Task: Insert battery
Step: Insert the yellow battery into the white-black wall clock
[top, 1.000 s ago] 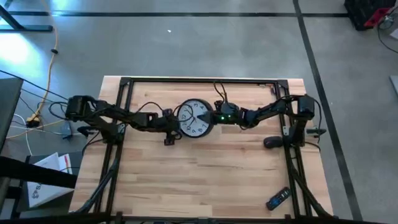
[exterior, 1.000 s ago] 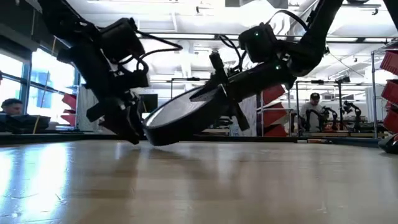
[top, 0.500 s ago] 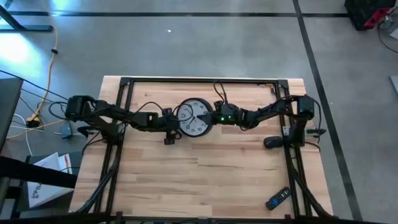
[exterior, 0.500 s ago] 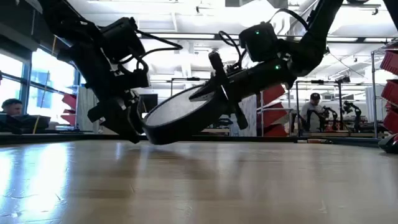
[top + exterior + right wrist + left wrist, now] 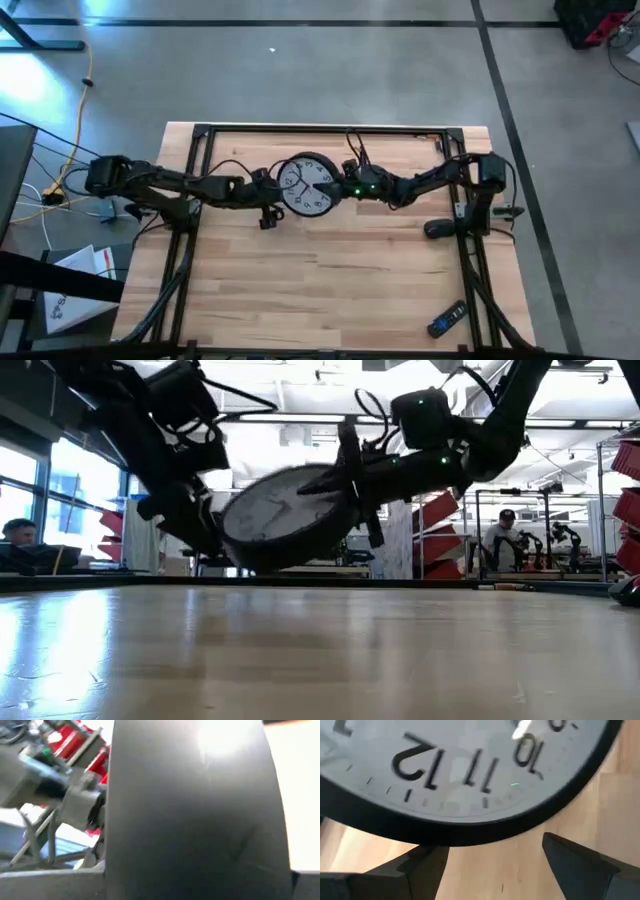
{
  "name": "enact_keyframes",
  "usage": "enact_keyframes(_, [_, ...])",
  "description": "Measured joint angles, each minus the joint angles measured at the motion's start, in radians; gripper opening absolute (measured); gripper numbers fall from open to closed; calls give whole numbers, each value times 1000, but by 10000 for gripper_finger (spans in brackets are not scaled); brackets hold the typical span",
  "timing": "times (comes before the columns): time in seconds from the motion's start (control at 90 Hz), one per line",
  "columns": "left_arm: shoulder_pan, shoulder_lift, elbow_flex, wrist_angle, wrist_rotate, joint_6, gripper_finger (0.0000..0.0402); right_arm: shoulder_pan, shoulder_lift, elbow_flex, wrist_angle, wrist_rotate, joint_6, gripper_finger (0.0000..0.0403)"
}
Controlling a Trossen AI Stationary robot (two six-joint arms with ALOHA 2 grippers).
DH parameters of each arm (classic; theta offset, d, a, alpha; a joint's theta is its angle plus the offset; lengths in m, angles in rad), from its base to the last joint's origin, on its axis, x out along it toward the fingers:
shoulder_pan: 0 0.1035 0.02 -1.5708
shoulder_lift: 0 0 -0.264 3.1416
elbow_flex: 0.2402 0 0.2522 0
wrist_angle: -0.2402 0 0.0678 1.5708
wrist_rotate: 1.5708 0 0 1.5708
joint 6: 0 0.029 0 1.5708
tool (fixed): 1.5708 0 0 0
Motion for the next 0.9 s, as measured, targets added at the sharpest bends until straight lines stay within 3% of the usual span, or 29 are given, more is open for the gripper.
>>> enact_keyframes(0.289, [0, -172, 0, -81, 1, -41, 305, 4, -59, 3, -14, 8, -305, 129])
enact_keyframes(0.6, [0, -334, -1, -212, 0, -86, 305, 81, -59, 99, -221, 78, -865, 129])
enact_keyframes(0.9, [0, -406, -2, -248, -8, -76, 305, 195, -58, 216, -408, 459, -1306, 129])
